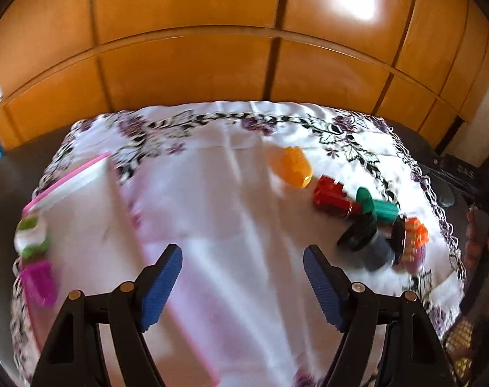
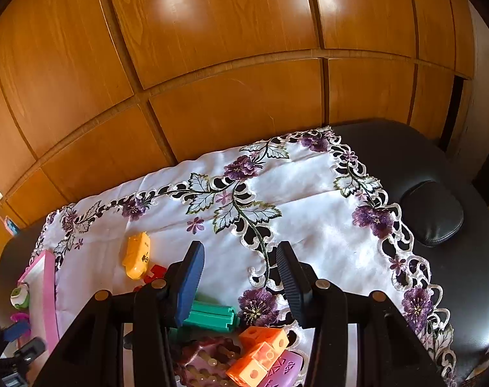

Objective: Organize rigid objects
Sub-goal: 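Grasp the orange piece with the left tool while the right tool moves to the green spool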

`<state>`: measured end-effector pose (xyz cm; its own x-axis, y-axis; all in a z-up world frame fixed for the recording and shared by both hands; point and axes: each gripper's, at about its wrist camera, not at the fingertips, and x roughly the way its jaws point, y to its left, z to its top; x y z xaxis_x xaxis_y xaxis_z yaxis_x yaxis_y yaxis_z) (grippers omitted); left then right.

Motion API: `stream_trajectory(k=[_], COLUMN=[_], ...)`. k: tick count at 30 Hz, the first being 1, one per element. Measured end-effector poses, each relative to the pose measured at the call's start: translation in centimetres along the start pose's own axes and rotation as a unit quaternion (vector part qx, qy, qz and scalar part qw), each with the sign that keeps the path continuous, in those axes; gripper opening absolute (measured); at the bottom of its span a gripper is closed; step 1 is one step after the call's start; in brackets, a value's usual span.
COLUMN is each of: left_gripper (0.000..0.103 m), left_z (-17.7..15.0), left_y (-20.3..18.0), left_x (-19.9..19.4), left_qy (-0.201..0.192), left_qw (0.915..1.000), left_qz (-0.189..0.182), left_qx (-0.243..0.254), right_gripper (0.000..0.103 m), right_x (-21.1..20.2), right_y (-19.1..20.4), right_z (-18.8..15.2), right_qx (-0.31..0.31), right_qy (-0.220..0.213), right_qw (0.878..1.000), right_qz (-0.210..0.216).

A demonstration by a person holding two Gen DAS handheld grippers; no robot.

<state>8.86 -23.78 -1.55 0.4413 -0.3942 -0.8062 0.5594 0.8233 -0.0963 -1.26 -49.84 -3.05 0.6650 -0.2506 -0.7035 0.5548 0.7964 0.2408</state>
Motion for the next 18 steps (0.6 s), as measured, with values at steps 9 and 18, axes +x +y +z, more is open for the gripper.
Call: stream_trajectory(k=[9,18], left_gripper=[0.058,0.057], left_z=[5.3,9.2], left_y=[-4.0,-5.7], left_x=[7.4,13.6], left_qy=[0.035,0.045], left_qw=[0.9984,0.9981], left_qz=[-0.035,-0.039], left_qx=[0.027,0.016], right_gripper=[0.047,0.047], right_x=[0.2,0.6], right_y=[-1.2,-1.9], right_z=[0.4,0.6], right_qx=[0.027,0.044], right_qy=[0.004,0.013], right_qw=[1.000,0.999], right_qz=[0.006,0.009])
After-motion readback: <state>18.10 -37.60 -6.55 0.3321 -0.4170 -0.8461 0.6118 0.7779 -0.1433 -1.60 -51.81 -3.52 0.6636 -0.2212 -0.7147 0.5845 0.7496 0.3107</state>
